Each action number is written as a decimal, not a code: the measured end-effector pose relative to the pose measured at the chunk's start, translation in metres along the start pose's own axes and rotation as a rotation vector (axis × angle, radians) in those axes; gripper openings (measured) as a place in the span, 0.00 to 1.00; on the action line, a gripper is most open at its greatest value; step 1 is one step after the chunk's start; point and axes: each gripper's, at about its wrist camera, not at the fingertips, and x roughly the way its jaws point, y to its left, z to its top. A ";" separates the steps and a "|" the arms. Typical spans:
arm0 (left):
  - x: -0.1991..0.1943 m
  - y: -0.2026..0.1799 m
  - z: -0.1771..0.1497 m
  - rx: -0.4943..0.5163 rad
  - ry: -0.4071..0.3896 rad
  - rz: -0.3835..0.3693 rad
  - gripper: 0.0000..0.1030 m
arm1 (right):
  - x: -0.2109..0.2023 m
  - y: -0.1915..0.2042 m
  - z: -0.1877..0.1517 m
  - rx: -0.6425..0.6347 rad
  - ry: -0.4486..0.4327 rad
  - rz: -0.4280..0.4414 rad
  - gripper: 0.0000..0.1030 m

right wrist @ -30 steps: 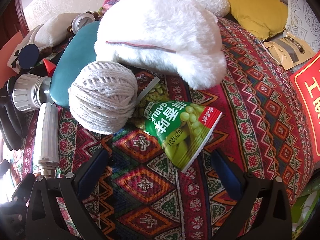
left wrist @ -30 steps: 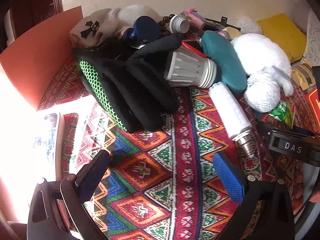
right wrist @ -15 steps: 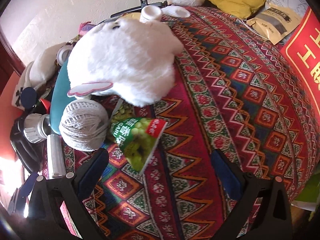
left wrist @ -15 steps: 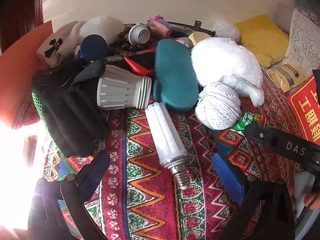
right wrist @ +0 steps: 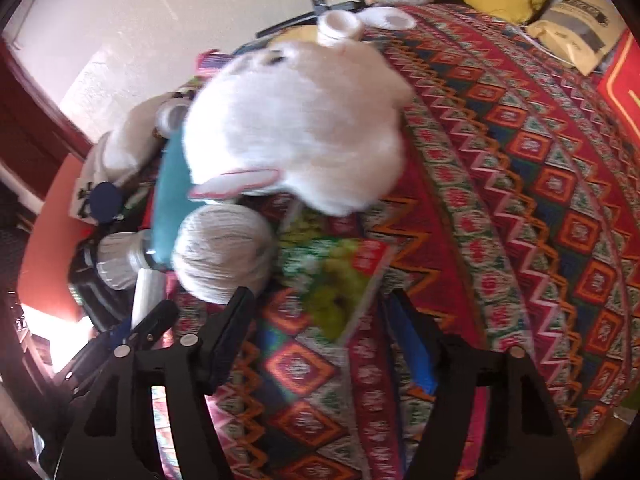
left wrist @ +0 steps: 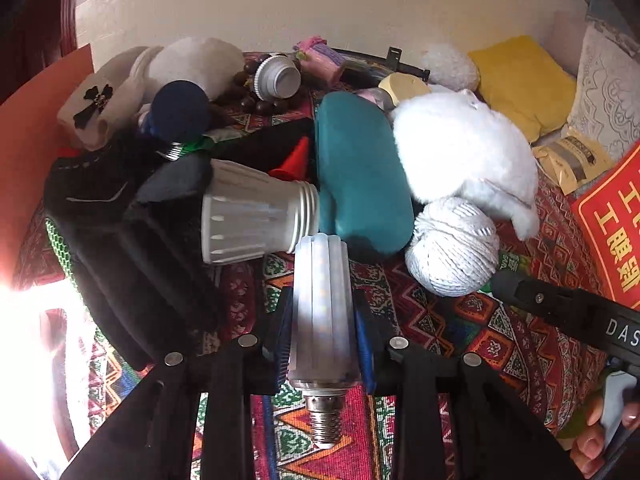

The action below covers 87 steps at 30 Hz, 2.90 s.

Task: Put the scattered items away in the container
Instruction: 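Grasp the white tube bulb with the left gripper while the right gripper grasps the green snack bag, then drop the bulb into the pink box with the left gripper while the right drops the green bag in, then grasp the beige twine ball with the right gripper while the left gripper reaches the silver lamp cup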

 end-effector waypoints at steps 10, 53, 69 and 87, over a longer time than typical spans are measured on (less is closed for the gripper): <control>-0.079 0.029 0.017 -0.018 -0.153 -0.044 0.23 | -0.011 0.034 0.009 0.003 -0.128 0.031 0.63; -0.162 0.362 0.071 -0.596 -0.246 0.654 1.00 | -0.082 -0.002 -0.003 0.316 -0.306 0.298 0.18; -0.181 0.428 0.032 -0.813 -0.186 0.766 1.00 | 0.033 0.465 0.008 -0.761 -0.065 0.370 0.69; -0.123 0.468 0.033 -0.771 0.016 0.640 1.00 | 0.111 0.414 -0.047 -0.670 0.418 0.361 0.47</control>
